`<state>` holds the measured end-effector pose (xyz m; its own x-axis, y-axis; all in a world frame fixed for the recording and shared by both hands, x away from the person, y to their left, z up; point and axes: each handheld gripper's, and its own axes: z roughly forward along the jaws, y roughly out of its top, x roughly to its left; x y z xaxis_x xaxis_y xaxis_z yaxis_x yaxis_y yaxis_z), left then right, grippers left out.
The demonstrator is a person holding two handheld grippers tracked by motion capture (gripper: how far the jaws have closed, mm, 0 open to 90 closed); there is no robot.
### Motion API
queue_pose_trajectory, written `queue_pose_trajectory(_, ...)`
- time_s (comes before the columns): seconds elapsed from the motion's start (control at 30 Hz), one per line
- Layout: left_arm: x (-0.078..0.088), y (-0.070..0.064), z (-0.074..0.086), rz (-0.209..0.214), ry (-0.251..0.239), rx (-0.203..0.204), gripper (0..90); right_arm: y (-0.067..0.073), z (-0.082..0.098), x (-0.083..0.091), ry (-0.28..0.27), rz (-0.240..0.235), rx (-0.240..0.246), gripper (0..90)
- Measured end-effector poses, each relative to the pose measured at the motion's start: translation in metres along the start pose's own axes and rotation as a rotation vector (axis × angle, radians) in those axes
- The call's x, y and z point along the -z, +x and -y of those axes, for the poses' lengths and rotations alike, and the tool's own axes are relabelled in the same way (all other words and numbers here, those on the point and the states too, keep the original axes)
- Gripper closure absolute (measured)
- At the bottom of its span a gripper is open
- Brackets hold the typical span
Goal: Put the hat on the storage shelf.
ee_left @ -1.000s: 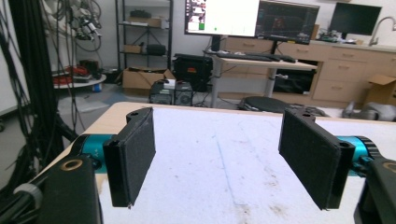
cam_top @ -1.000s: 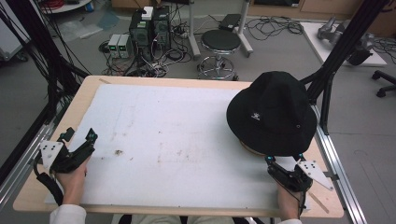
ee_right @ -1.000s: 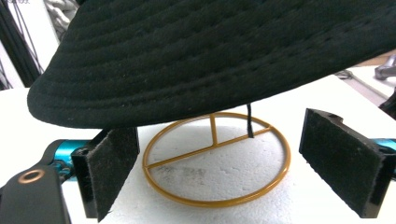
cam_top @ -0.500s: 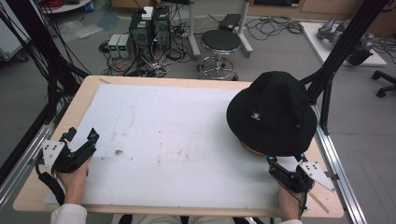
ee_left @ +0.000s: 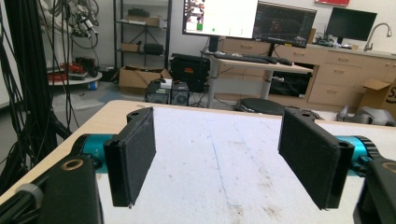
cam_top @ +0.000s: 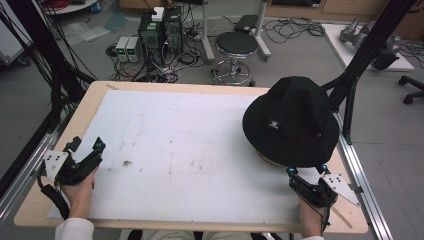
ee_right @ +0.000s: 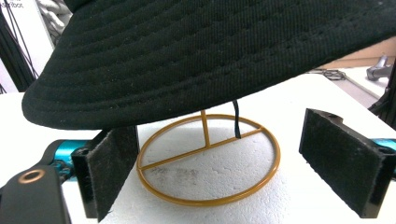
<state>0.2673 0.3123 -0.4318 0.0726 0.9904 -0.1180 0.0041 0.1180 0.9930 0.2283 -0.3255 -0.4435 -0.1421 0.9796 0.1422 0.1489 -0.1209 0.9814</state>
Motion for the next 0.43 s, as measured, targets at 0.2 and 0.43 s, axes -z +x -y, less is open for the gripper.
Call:
queue_pose_trajectory(0.2, -0.0011, -0.0005, 0.0009, 0.003, 0.009, -0.004, 27.7, -0.0012, 0.0003, 0.0006, -0.003, 0.002, -0.004, 11.4)
queue_pose_trajectory(0.43, -0.0013, -0.0009, 0.0009, 0.005, 0.009, -0.003, 27.8, -0.0018, 0.0005, 0.0023, 0.0, 0.003, -0.009, 11.4)
